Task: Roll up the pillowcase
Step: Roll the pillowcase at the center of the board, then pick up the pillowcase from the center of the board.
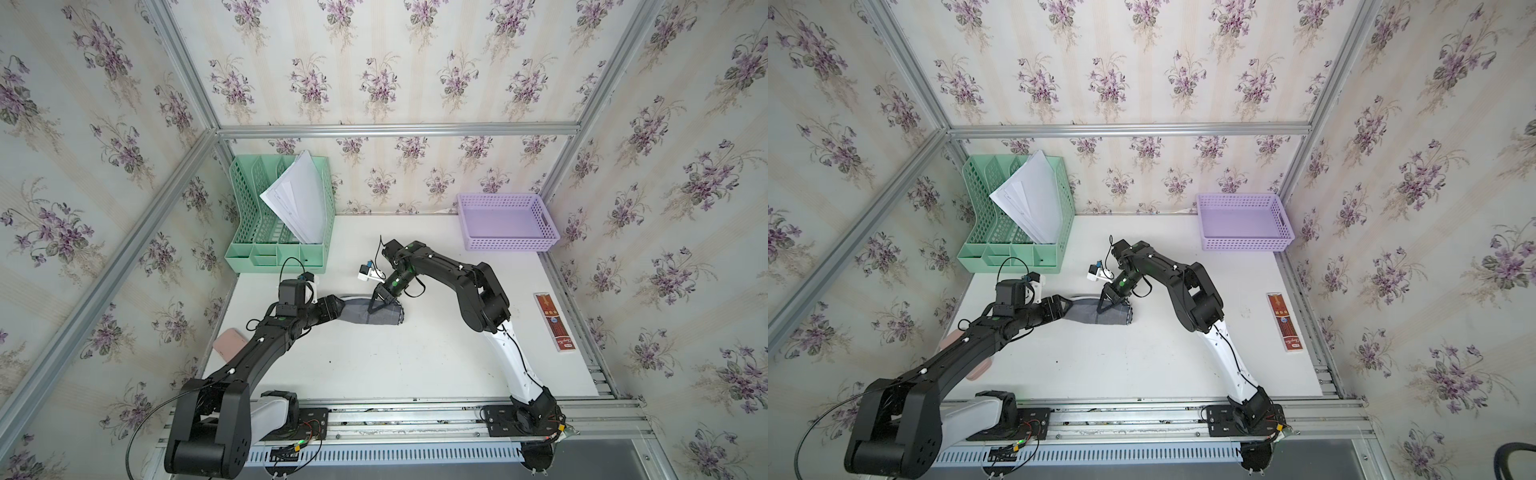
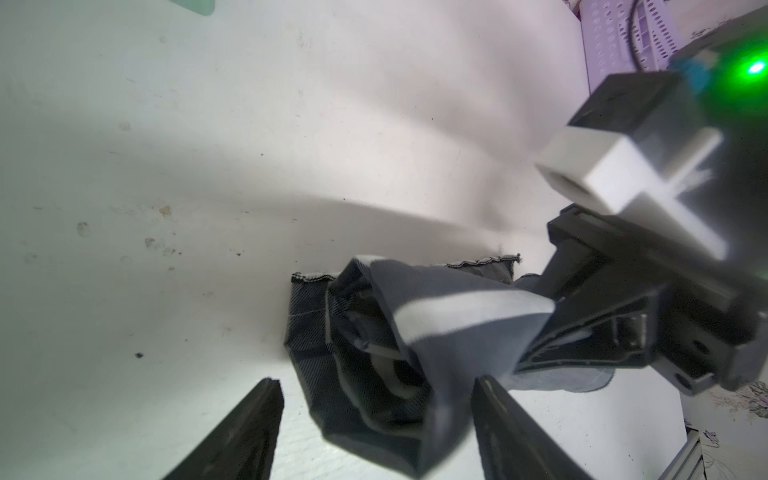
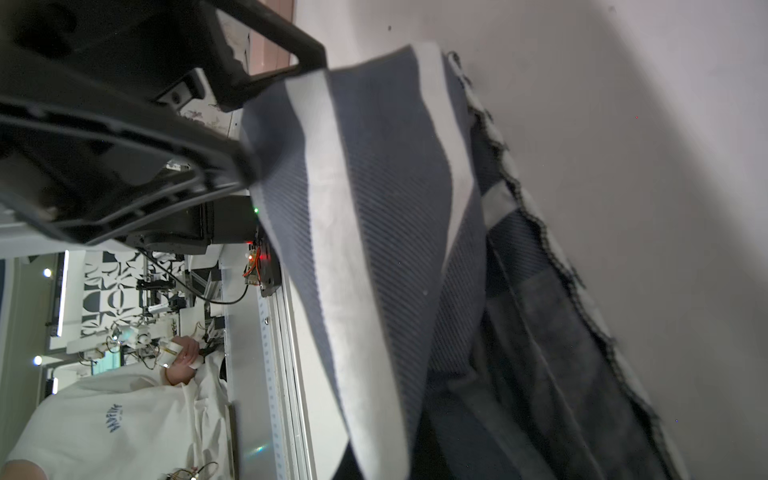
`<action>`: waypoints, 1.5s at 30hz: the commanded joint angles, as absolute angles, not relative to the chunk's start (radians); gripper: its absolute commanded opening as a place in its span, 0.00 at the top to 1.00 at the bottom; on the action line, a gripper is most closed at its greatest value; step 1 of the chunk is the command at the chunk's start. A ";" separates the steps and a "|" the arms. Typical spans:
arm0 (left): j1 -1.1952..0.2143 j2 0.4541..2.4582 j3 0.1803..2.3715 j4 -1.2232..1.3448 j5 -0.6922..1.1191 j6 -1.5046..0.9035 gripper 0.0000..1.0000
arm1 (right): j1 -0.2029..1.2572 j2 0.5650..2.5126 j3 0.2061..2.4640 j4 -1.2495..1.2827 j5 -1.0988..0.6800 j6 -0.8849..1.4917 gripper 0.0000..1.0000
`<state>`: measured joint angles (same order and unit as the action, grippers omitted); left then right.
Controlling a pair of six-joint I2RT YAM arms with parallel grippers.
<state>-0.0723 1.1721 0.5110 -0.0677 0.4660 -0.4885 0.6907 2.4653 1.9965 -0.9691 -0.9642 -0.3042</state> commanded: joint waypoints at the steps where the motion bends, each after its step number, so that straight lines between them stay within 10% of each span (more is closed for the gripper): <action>1: -0.073 1.140 0.515 -0.031 0.444 -0.494 0.16 | 0.683 2.493 2.009 -0.977 -0.959 -0.234 1.00; 6: -0.098 1.172 0.512 0.012 0.473 -0.483 0.09 | 0.677 2.500 2.015 -0.918 -0.957 -0.154 0.98; 11: -0.124 1.316 0.530 0.042 0.449 -0.468 0.30 | 0.676 2.473 2.004 -0.883 -0.933 -0.128 0.83; 21: -0.127 1.469 0.645 -0.088 0.392 -0.433 0.44 | 0.718 2.001 1.601 -0.415 -0.567 -0.188 0.02; 30: -0.127 1.518 0.670 -0.101 0.403 -0.454 0.44 | 1.132 1.813 1.020 0.288 0.442 -0.670 0.00; 38: -0.127 1.491 0.678 -0.134 0.388 -0.436 0.44 | 1.160 2.029 1.090 0.410 0.597 -0.799 0.01; 45: -0.124 1.468 0.685 -0.156 0.376 -0.430 0.42 | 1.117 2.146 1.210 0.197 0.480 -0.759 0.24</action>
<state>-0.1169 1.4792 0.6792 -0.1074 0.3065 -0.4461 1.1294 2.1101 1.1843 0.3424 0.5213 -0.7578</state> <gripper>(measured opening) 0.579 0.803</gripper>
